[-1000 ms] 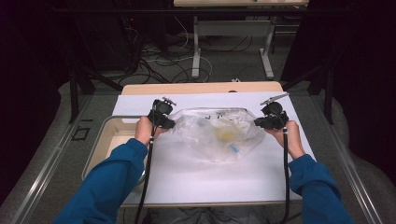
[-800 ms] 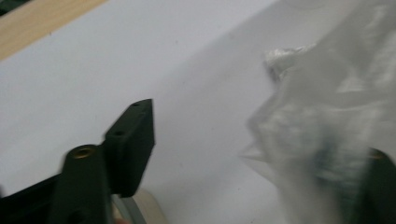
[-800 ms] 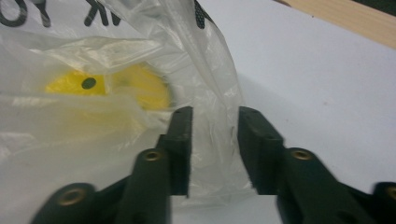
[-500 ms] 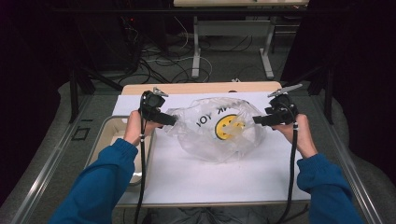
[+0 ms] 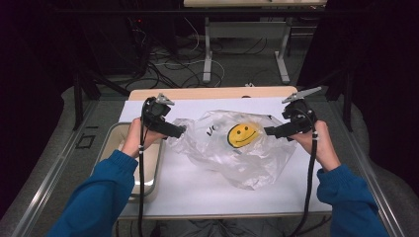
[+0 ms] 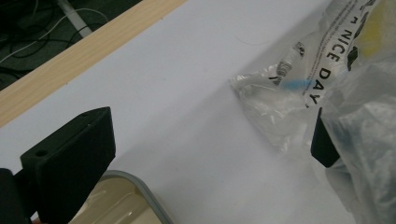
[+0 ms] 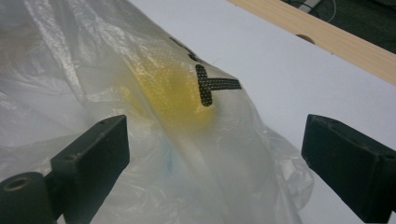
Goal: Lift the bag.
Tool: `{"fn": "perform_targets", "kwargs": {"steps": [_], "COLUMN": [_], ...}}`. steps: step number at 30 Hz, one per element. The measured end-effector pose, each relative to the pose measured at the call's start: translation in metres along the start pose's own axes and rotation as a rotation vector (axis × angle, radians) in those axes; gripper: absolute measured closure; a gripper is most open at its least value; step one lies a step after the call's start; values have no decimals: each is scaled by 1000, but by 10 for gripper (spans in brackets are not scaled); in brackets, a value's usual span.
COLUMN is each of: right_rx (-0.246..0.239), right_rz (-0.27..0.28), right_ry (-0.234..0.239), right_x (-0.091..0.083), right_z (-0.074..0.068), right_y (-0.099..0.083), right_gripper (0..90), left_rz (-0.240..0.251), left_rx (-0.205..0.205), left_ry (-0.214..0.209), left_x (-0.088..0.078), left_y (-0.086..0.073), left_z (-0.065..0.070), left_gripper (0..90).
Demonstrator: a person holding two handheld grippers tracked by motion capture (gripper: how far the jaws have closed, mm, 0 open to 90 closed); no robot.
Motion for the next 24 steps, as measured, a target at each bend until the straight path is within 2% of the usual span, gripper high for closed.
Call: {"fn": "perform_targets", "kwargs": {"steps": [2,5,8,9,10,13,14,15,16,19,20,22,23,24], "right_rx": [-12,-21,-12,-12,-16,-21,-20,-23,-18,-29,-30,-28,-26,-30], "right_rz": [-3,-11,-32,-39,-45,-64,-69,-75,-96,-100,-90,-71,-62,-64], "right_ry": [3,-4,-6,-9,-18,-35,-35,-32,-29,-13,-8,-16,-14,-18], "right_x": [1,6,17,22,26,46,52,57,65,79,80,81,80,80], "right_z": [-3,-2,-2,-2,-1,-1,-3,-4,-7,-15,-17,-19,-20,-20], "right_y": [-1,-7,-15,-18,-20,-29,-32,-34,-38,-41,-39,-33,-30,-29], "right_gripper": [76,148,183,235,331,653,724,777,804,865,872,885,890,894], "left_rz": [-3,-17,-30,-35,-26,-43,-34,-47,-41,-57,-53,-99,-105,-89], "left_rx": [4,2,-2,0,-2,-14,-16,-18,-16,15,27,74,83,91], "left_ry": [-6,-12,-35,-41,-54,-81,-82,-107,-115,-134,-130,-152,-159,-168], "left_x": [1,2,0,0,0,-2,-1,-2,-1,1,3,7,7,8], "left_y": [-2,-10,-19,-22,-25,-34,-36,-39,-39,-38,-37,-38,-38,-36], "left_z": [1,-2,-4,-4,-4,-5,-5,-4,-3,6,9,21,24,29], "left_gripper": [3,3,3,3,3,3,3,3,3,3,3,3,3,3]}}
Point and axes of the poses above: each handheld gripper's, and its own axes: x roughly forward along the jaws, y roughly out of its top, z roughly to its right, the point moved 10 cm from there along x, roughly forward along the jaws, and after that the axes turned 11 degrees about -y, right-handed, at the moved point
